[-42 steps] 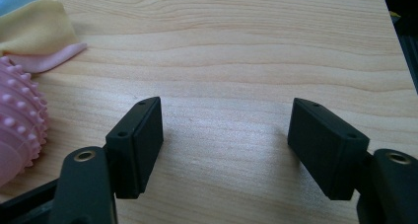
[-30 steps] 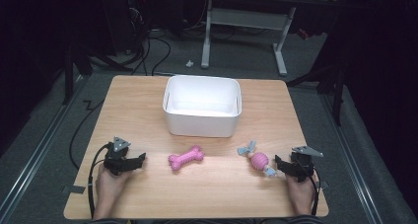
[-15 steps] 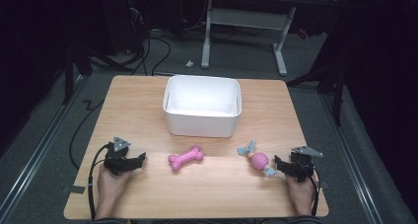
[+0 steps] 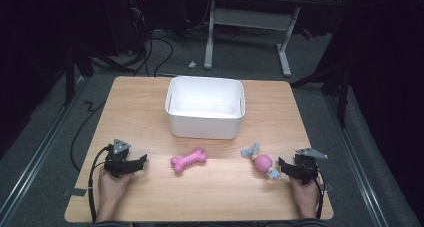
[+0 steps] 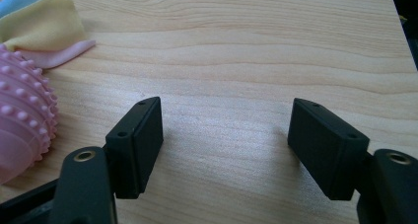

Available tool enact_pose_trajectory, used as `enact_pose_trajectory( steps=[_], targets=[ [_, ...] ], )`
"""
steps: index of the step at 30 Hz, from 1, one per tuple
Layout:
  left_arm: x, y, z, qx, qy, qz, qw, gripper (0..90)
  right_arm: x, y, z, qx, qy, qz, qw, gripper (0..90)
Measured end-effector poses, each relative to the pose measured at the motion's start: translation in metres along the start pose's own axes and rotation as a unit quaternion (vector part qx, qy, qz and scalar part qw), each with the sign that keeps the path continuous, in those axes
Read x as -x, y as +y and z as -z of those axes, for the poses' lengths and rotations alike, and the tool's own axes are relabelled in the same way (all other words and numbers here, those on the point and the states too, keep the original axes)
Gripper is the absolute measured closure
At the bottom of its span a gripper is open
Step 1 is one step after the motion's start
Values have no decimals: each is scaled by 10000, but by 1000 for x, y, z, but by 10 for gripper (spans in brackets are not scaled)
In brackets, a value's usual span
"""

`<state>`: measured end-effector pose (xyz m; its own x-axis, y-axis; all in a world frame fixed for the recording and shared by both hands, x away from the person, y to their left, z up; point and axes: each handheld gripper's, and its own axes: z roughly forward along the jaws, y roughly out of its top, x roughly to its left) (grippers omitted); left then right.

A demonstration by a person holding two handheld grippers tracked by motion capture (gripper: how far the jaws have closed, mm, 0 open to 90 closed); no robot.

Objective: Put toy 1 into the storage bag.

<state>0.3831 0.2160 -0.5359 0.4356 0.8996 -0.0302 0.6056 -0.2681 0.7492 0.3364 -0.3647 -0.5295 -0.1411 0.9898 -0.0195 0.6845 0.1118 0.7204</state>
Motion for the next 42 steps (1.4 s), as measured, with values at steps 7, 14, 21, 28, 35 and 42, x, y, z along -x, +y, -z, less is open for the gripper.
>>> enact_pose_trajectory(
  steps=[7, 14, 21, 28, 35, 42],
  targets=[
    [3, 1, 5, 105, -83, -35, 9999, 222, 0, 0, 0, 0, 0, 1, 10000, 300],
    [6, 4, 14, 346, -148, 12, 9993, 212, 0, 0, 0, 0, 0, 0, 10000, 300],
    [15, 9, 21, 454, -452, -57, 9979, 210, 0, 0, 0, 0, 0, -1, 10000, 300],
    [27, 14, 24, 510, -684, -202, 9961, 210, 0, 0, 0, 0, 0, 0, 10000, 300],
    [40, 21, 25, 519, -880, -355, 9941, 210, 0, 0, 0, 0, 0, 2, 10000, 300],
    [53, 30, 23, 526, -1078, -493, 9916, 210, 0, 0, 0, 0, 0, 2, 10000, 300]
  ],
)
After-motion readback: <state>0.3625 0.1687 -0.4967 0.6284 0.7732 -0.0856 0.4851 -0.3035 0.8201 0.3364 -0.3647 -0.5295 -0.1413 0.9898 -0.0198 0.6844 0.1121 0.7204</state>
